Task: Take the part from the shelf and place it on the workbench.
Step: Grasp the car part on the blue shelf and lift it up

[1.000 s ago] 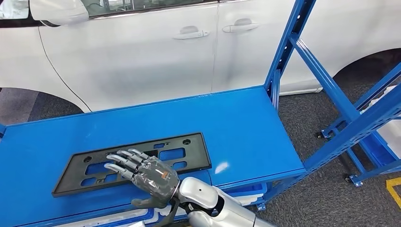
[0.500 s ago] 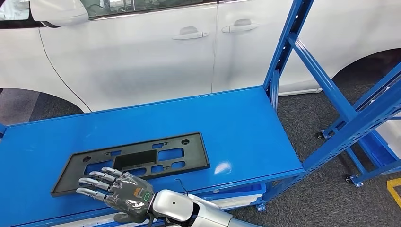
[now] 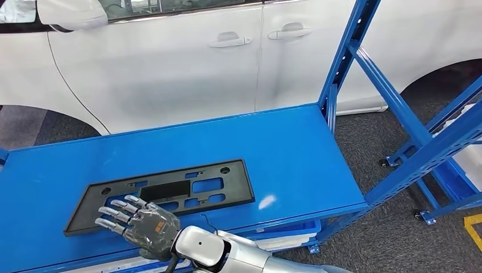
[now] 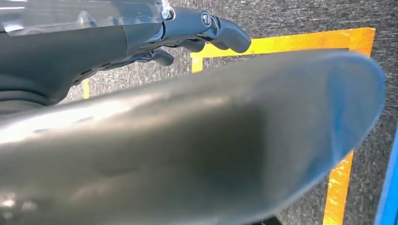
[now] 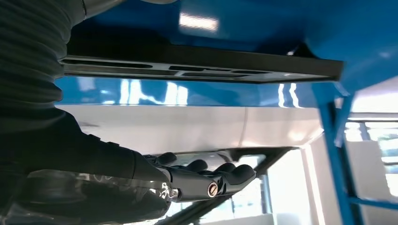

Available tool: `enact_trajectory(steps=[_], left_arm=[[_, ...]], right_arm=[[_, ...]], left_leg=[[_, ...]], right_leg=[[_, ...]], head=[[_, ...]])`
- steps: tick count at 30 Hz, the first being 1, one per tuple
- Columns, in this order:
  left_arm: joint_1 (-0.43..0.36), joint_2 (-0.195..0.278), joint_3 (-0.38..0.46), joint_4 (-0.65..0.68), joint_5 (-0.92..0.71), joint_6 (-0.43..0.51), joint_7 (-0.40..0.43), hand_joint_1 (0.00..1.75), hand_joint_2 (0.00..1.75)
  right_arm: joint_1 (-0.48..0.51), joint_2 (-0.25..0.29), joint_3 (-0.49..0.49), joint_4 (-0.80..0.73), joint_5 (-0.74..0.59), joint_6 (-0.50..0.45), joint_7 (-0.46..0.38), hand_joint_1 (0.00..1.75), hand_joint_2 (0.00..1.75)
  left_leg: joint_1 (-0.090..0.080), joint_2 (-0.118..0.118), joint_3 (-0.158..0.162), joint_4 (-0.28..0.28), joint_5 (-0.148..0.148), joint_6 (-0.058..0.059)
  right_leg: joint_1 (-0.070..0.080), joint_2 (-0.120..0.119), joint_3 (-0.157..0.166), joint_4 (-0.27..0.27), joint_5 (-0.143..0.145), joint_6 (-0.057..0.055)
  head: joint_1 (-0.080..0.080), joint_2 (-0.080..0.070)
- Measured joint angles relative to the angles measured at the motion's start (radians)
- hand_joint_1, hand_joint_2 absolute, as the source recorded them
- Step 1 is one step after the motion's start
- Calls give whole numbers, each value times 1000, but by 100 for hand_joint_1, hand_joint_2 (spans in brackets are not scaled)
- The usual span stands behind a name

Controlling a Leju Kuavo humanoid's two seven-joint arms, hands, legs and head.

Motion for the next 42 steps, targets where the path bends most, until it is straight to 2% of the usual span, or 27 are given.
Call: enact_trajectory(steps=[2,3,5,6,7,8,11,13,16,17,19,21,22,23,24,25,27,28,30,31,33,35,36,37,38,39,42], left_arm=[[-1,1,-7,0,-11,-5,1,0,0],[-2,2,-11,0,-17,-9,1,0,0],[-4,3,-15,0,-27,-14,1,0,0],[-4,4,-17,0,-30,-15,2,0,0],[-4,5,-18,0,-33,-16,2,0,0],[-4,6,-20,0,-35,-16,2,0,0],[-6,6,-28,0,-39,-18,2,0,0],[-7,7,-33,0,-40,-19,2,0,0],[-8,9,-38,0,-40,-20,2,0,0],[-8,9,-39,0,-40,-20,2,0,0],[-8,11,-39,0,-41,-21,2,0,0],[-7,13,-40,0,-41,-22,2,0,0],[-6,14,-40,0,-42,-23,2,0,0],[-6,14,-40,0,-43,-24,2,0,0],[-6,14,-40,0,-44,-25,2,0,0],[-6,15,-40,0,-45,-26,2,0,0],[-8,17,-40,0,-45,-27,2,0,0],[-9,17,-40,0,-45,-28,1,0,0],[-10,18,-40,0,-45,-28,-1,0,0],[-9,19,-40,0,-45,-28,-2,0,0],[-9,19,-40,0,-45,-28,-5,0,0],[-10,19,-40,0,-45,-28,-8,0,0],[-11,19,-40,0,-45,-28,-10,0,0],[-11,19,-40,0,-45,-29,-11,0,0],[-10,20,-40,0,-45,-30,-14,0,0],[-10,20,-40,0,-45,-31,-17,0,0],[-11,19,-40,0,-45,-34,-32,0,0]], right_arm=[[-22,1,5,25,2,-14,60,0,175],[-36,1,6,40,0,-22,88,0,175],[-64,0,7,77,-8,-33,132,0,175],[-75,-1,7,97,-13,-37,146,0,175],[-84,-2,6,118,-17,-40,157,0,175],[-92,-2,6,137,-19,-43,165,0,175],[-117,-2,6,178,-22,-48,178,0,175],[-127,-2,6,194,-22,-52,181,0,175],[-132,-1,6,212,-22,-57,183,0,175],[-134,0,6,217,-22,-57,183,0,175],[-137,3,6,223,-22,-58,183,0,175],[-138,4,6,232,-20,-58,191,0,175],[-138,4,6,238,-19,-58,198,0,175],[-139,4,6,246,-18,-58,208,0,175],[-140,4,6,255,-18,-57,218,0,175],[-143,4,6,266,-18,-57,226,0,175],[-151,4,5,291,-18,-56,237,0,175],[-156,4,4,305,-16,-53,242,0,175],[-162,4,4,332,-10,-42,250,0,175],[-165,4,4,344,-4,-35,254,8,175],[-174,4,3,366,6,-20,264,95,175],[-179,4,4,388,16,-10,274,174,175],[-180,3,4,399,21,-8,278,175,175],[-179,3,4,408,25,-8,280,175,175],[-179,2,4,415,28,-8,281,175,175],[-180,2,4,421,31,-9,283,175,175],[-181,3,3,429,38,-9,289,175,175]], left_leg=[[3,2,1,-8,7,14],[5,3,1,-12,10,20],[3,5,-2,-11,13,27],[1,5,-4,-10,13,29],[0,5,-5,-8,13,29],[-1,4,-6,-6,13,29],[-6,2,-6,0,10,25],[-9,2,-9,4,8,17],[-6,3,-11,5,6,0],[-5,3,-16,18,-5,-6],[-1,3,-54,106,-59,-19],[3,3,-118,246,-121,-30],[4,3,-138,288,-131,-33],[6,3,-141,293,-121,-35],[8,3,-122,252,-91,-35],[10,4,-85,177,-51,-35],[9,3,-17,39,-1,-27],[6,2,-2,5,6,-20],[1,1,-2,-3,6,-6],[3,2,-1,-6,8,1],[6,4,2,-14,13,16],[6,6,2,-17,16,26],[4,6,0,-16,16,28],[3,6,-1,-15,16,28],[2,5,-2,-13,16,28],[1,4,-2,-11,16,28],[-3,2,-4,-2,12,21]], right_leg=[[-1,0,-11,26,-19,10],[-2,0,-31,69,-45,14],[-3,0,-97,208,-111,19],[-4,0,-128,270,-132,20],[-4,0,-143,301,-134,19],[-3,0,-138,289,-116,17],[1,-1,-42,88,-19,2],[5,-1,-8,11,2,-6],[5,0,-7,-1,7,-16],[2,-1,-5,-5,10,-21],[-3,-2,-3,-10,13,-26],[-3,-2,-4,-10,13,-28],[-3,-2,-4,-10,13,-28],[-3,-2,-4,-10,13,-27],[-3,-1,-2,-10,12,-26],[-3,-1,0,-9,11,-24],[0,0,1,-8,9,-17],[1,0,0,-8,10,-12],[1,0,-3,-8,12,-1],[0,0,-3,-6,10,5],[-1,0,-20,35,-19,14],[-3,0,-77,157,-82,19],[-3,0,-112,228,-110,20],[-4,0,-137,277,-123,21],[-4,0,-144,289,-117,21],[-4,0,-130,259,-92,19],[0,0,-29,55,-7,5]], head=[[0,0],[1,0],[1,0],[1,0],[1,0],[1,0],[0,0],[0,0],[0,0],[-1,0],[-3,0],[-4,0],[-4,0],[-4,0],[-4,0],[-4,0],[-4,0],[-4,0],[-3,0],[-3,0],[-3,0],[-2,0],[-2,0],[-2,0],[-2,0],[-2,0],[-2,0]])
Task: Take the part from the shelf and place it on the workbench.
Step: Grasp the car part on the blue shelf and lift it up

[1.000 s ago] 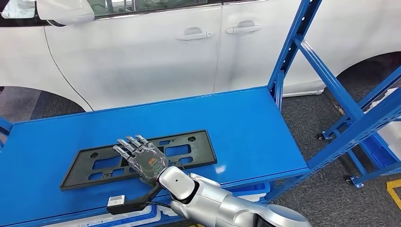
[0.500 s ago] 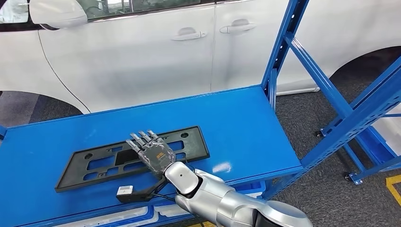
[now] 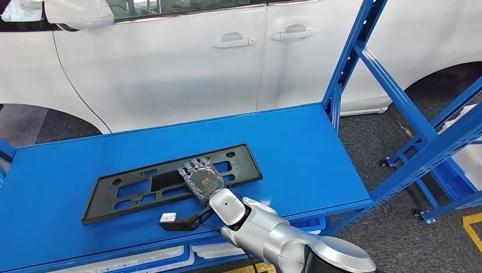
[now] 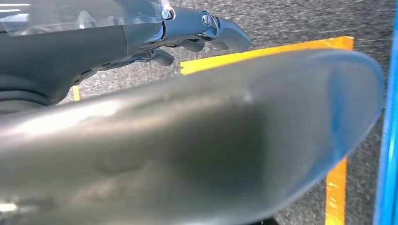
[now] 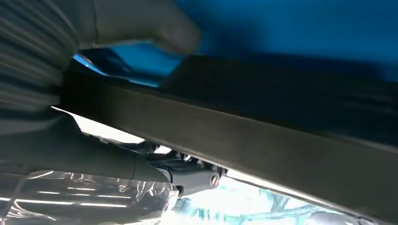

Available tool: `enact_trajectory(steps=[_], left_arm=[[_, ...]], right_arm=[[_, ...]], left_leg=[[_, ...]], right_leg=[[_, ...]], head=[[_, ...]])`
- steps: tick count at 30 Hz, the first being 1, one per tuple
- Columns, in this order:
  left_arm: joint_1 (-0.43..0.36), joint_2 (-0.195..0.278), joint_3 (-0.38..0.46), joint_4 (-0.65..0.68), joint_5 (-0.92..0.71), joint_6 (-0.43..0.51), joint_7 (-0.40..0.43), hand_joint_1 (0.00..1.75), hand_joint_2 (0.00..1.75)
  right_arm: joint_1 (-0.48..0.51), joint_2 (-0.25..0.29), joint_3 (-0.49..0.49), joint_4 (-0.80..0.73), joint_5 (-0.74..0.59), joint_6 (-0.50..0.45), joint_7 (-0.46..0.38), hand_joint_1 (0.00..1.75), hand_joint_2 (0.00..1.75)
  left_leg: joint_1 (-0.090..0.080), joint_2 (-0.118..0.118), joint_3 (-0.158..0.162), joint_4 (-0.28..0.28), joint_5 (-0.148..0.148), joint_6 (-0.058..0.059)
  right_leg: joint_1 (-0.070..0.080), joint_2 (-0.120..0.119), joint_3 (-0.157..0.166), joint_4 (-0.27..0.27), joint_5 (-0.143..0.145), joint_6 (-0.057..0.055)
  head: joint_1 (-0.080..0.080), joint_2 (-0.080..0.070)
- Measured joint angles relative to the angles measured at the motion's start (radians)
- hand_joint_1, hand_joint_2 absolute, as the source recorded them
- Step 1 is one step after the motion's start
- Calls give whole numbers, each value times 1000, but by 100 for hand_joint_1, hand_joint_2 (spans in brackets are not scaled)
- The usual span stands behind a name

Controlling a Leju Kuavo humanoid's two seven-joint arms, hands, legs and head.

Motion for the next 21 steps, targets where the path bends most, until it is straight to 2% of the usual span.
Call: enact_trajectory(steps=[1,2,4,6,7,9,10,11,12,14,15,16,17,19,21], left_arm=[[0,0,0,0,0,0,-4,0,0],[0,0,0,0,0,0,-7,0,0],[-1,0,0,0,-1,1,-11,0,0],[0,-1,0,0,-1,3,-13,0,0],[0,0,0,0,-1,4,-15,0,0],[1,1,0,0,-1,4,-24,0,0],[3,1,1,0,-1,5,-32,0,0],[4,1,1,0,-1,5,-39,0,0],[5,1,1,0,-1,5,-46,0,0],[5,1,1,0,-1,5,-59,0,0],[4,1,1,0,-1,6,-68,0,0],[4,1,2,0,-1,8,-78,0,0],[4,1,2,0,-1,11,-91,0,0],[5,0,2,0,-2,18,-123,0,0],[5,-1,3,0,-2,21,-158,0,0]], right_arm=[[-1,0,-1,1,1,0,1,175,175],[-2,1,-1,3,3,-1,2,175,175],[-3,2,-4,5,7,-3,2,175,175],[-4,4,-8,8,13,-10,4,175,175],[-4,4,-9,10,15,-15,5,175,175],[-4,5,-12,14,19,-26,8,175,175],[-3,4,-14,17,21,-31,8,175,175],[-3,4,-17,19,23,-35,8,175,175],[-3,4,-20,21,25,-38,8,175,175],[-3,4,-25,23,28,-43,9,175,175],[-3,4,-27,24,29,-46,10,175,175],[-4,4,-31,25,30,-50,11,175,175],[-4,4,-35,26,31,-55,12,175,175],[-4,4,-45,28,32,-66,12,175,175],[-5,4,-57,32,32,-76,9,175,175]], left_leg=[[-1,0,-2,2,-1,-4],[-2,0,-3,3,-2,-10],[-1,0,-3,2,-2,-20],[2,1,-16,33,-27,-30],[3,1,-36,78,-54,-36],[7,1,-98,215,-120,-46],[8,1,-125,271,-139,-49],[10,1,-136,294,-137,-51],[11,1,-126,273,-115,-53],[15,2,-61,134,-41,-52],[14,2,-27,64,-16,-49],[12,1,-6,19,-4,-44],[10,1,2,-1,-3,-38],[8,0,0,-4,-3,-24],[11,1,2,-11,3,-11]], right_leg=[[2,0,18,-39,10,-4],[5,1,24,-55,11,-7],[4,1,25,-60,17,-15],[-1,-1,29,-69,23,-24],[-4,-2,30,-72,25,-27],[-4,-3,28,-72,25,-29],[-4,-3,27,-71,25,-29],[-4,-3,28,-71,25,-29],[-4,-2,29,-71,24,-28],[-4,-1,33,-70,21,-24],[-3,0,34,-68,19,-20],[-1,1,33,-67,19,-15],[0,1,31,-67,19,-10],[1,2,27,-70,20,1],[-2,3,16,-46,0,11]], head=[[0,0],[-1,0],[0,0],[-2,0],[-4,0],[-6,0],[-6,0],[-6,0],[-6,0],[-6,0],[-6,0],[-6,0],[-6,0],[-4,0],[-4,0]])
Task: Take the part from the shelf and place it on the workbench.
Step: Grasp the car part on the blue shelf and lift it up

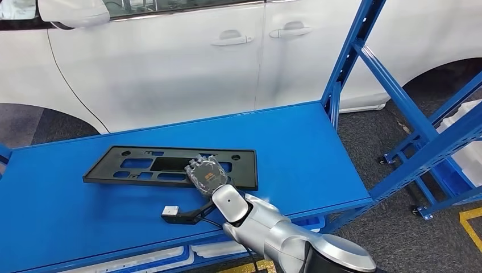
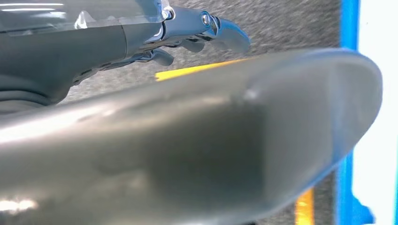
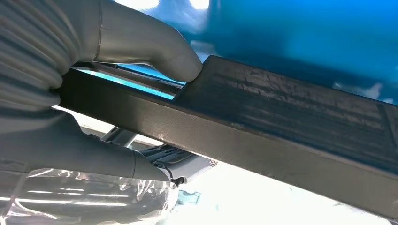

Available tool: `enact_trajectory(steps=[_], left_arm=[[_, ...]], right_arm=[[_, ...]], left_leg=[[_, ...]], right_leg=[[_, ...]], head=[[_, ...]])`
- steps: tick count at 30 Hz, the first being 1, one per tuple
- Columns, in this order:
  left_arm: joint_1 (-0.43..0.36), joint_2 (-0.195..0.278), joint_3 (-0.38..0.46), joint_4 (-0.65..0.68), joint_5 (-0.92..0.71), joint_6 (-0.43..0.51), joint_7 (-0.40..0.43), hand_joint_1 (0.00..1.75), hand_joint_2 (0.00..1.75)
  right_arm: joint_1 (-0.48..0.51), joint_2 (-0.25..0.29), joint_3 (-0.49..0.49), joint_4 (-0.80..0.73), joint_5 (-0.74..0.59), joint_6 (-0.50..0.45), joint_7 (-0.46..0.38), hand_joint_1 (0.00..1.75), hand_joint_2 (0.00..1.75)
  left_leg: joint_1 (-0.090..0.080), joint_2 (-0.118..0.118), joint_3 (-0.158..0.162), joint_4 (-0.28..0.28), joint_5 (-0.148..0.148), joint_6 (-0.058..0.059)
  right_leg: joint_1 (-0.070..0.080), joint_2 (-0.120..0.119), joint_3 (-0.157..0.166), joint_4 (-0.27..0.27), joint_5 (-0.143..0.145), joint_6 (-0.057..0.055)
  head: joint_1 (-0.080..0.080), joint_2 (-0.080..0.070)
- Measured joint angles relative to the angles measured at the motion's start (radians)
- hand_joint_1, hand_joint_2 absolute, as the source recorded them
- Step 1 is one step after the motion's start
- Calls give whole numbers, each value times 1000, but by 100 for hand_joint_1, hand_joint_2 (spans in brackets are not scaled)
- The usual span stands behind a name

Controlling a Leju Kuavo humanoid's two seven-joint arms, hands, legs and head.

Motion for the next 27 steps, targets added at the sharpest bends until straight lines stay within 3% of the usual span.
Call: enact_trajectory(steps=[1,3,4,5,6,8,10,13,15,17,19,20,21,22,24,25,27], left_arm=[[-1,-1,0,0,0,0,-16,0,0],[-2,-2,1,0,1,0,-42,0,0],[-2,-2,2,0,1,0,-50,0,0],[-2,-2,2,0,0,0,-55,0,0],[-2,-3,3,0,-1,0,-58,0,0],[-2,-6,5,0,-5,0,-58,0,0],[-3,-10,6,0,-7,-2,-58,0,0],[-4,-12,12,0,2,-7,-66,0,0],[-3,-15,25,0,24,-23,-92,0,0],[-2,-19,45,0,49,-51,-115,0,0],[-1,-20,65,0,64,-80,-114,0,0],[1,-21,72,0,68,-89,-108,0,0],[3,-23,80,0,73,-95,-100,0,0],[7,-24,87,0,78,-97,-94,0,0],[16,-26,102,0,87,-99,-83,0,0],[19,-27,109,0,90,-99,-79,0,0],[23,-30,120,0,92,-96,-68,0,0]], right_arm=[[-1,0,-7,2,-1,-7,-4,175,175],[0,-1,-20,5,-5,-21,-14,175,175],[0,-2,-26,6,-10,-27,-20,175,175],[1,-2,-32,7,-14,-32,-26,175,175],[1,-3,-38,8,-19,-35,-30,175,175],[-2,-3,-51,4,-30,-44,-39,175,175],[-8,-2,-63,-6,-47,-65,-53,175,175],[-16,-2,-89,-37,-88,-109,-103,175,175],[-15,-1,-142,-88,-125,-124,-186,175,175],[0,1,-242,-179,-225,-123,-347,175,175],[33,0,-364,-315,-441,-85,-547,175,175],[54,-4,-424,-398,-577,-44,-619,175,175],[75,-10,-484,-491,-721,15,-664,175,175],[95,-20,-542,-588,-858,90,-677,175,175],[133,-49,-643,-768,-1089,247,-656,175,175],[150,-67,-687,-848,-1176,318,-648,175,175],[182,-102,-752,-981,-1277,433,-657,175,175]], left_leg=[[2,1,1,-3,2,6],[0,2,-1,-3,2,14],[-1,2,-1,-2,1,15],[-2,1,-1,-1,0,16],[-3,1,0,1,-1,17],[-5,-2,2,7,-6,15],[-10,-3,-1,15,-13,8],[-10,-2,-4,16,-15,-9],[-7,-1,-10,32,-31,-20],[-4,-1,-49,120,-83,-30],[-2,0,-116,257,-141,-38],[-1,0,-137,297,-148,-41],[0,0,-142,303,-136,-43],[2,0,-124,264,-104,-43],[5,0,-54,121,-33,-41],[5,-1,-26,62,-13,-37],[0,-2,-9,21,-10,-24]], right_leg=[[-1,0,-20,43,-26,4],[-3,0,-87,183,-90,8],[-3,0,-119,247,-110,9],[-3,0,-137,278,-111,8],[-3,0,-135,269,-93,6],[-1,0,-79,145,-19,-4],[3,-1,-25,25,25,-15],[7,0,-15,-6,28,-22],[3,1,-11,-15,32,-31],[-1,-1,-8,-21,34,-38],[-1,-3,-7,-21,32,-40],[-1,-5,-6,-21,31,-40],[-1,-7,-3,-20,28,-39],[-2,-9,1,-20,26,-36],[-1,-10,9,-19,20,-28],[0,-9,9,-18,19,-23],[2,-7,4,-16,21,-13]], head=[[0,0],[1,0],[1,0],[1,0],[1,0],[1,0],[1,0],[1,0],[0,0],[-2,0],[-3,0],[-3,0],[-3,0],[-3,0],[-2,0],[-2,0],[-2,0]])
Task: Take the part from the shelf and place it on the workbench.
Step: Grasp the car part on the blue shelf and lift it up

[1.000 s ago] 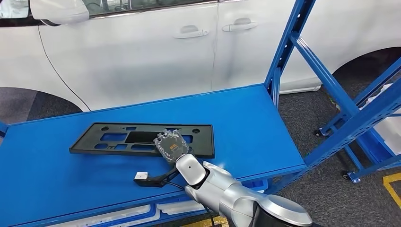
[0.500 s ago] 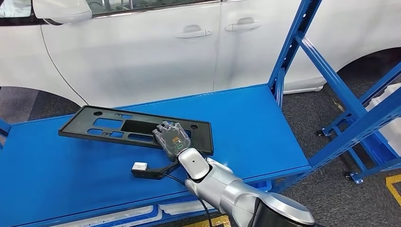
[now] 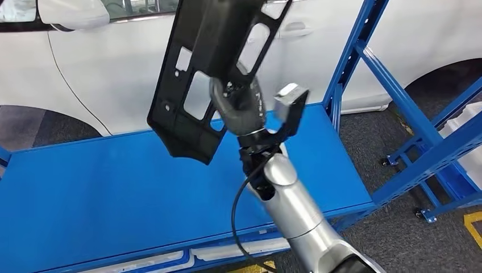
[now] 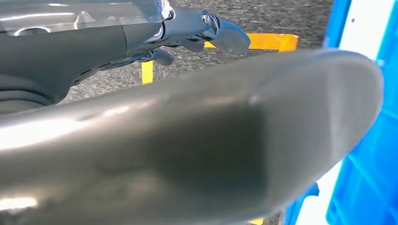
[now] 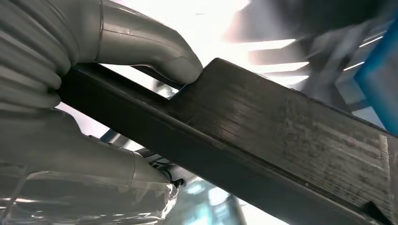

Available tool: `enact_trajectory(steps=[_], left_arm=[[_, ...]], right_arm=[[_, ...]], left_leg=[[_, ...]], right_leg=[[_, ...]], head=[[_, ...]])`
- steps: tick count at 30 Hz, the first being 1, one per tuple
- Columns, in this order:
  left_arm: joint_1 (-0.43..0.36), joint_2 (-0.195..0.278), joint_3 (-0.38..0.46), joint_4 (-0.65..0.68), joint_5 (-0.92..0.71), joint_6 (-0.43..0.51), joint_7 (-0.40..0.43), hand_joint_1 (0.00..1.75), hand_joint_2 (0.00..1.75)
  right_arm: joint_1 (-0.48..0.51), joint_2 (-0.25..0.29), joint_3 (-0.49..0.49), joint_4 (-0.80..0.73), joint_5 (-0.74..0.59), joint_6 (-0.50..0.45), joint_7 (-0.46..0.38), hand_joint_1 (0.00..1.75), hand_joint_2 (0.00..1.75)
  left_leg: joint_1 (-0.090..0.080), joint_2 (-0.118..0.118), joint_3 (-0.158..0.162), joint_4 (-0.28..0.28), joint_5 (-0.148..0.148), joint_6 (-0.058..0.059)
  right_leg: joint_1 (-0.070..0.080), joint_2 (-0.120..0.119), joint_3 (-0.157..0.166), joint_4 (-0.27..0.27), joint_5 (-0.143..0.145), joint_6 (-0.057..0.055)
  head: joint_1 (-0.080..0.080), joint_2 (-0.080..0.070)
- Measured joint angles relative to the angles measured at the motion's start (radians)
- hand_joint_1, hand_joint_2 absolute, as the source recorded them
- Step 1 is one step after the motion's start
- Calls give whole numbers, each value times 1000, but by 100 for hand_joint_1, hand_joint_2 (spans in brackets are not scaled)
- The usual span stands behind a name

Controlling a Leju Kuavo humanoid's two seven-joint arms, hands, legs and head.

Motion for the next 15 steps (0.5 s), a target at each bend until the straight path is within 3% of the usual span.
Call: enact_trajectory(steps=[2,4,7,8,9,10,13,15], left_arm=[[1,-3,8,0,3,8,19,0,0],[0,-9,15,0,5,21,41,0,0],[0,-16,26,0,5,40,65,0,0],[1,-18,29,0,5,43,70,0,0],[0,-20,30,0,6,46,74,0,0],[0,-22,31,0,6,48,78,0,0],[-2,-27,35,0,6,58,90,0,0],[-2,-29,37,0,6,61,94,0,0]], right_arm=[[33,-41,-42,-116,-63,112,-24,175,175],[68,-87,-76,-225,-139,229,-31,175,175],[122,-148,-120,-353,-223,363,-17,175,175],[139,-164,-128,-382,-232,383,-14,175,175],[154,-177,-134,-406,-234,395,-10,175,175],[164,-188,-138,-427,-233,404,-7,175,175],[175,-218,-141,-478,-224,432,1,175,175],[177,-233,-142,-501,-221,440,2,175,175]], left_leg=[[0,1,-3,-4,6,15],[2,2,-3,-11,13,31],[0,3,-11,-13,19,44],[-1,3,-15,-11,20,45],[-2,3,-19,-9,21,46],[-2,4,-23,-5,22,45],[-5,3,-37,10,26,38],[-8,2,-42,16,30,29]], right_leg=[[-2,1,-3,2,0,11],[-3,2,-19,44,-38,20],[-5,3,-99,235,-144,29],[-5,3,-117,283,-160,30],[-6,3,-118,297,-157,31],[-6,3,-96,265,-135,30],[-7,3,22,65,-63,24],[-4,6,45,20,-53,15]], head=[[0,0],[1,0],[3,0],[3,0],[3,0],[3,0],[2,0],[2,0]])
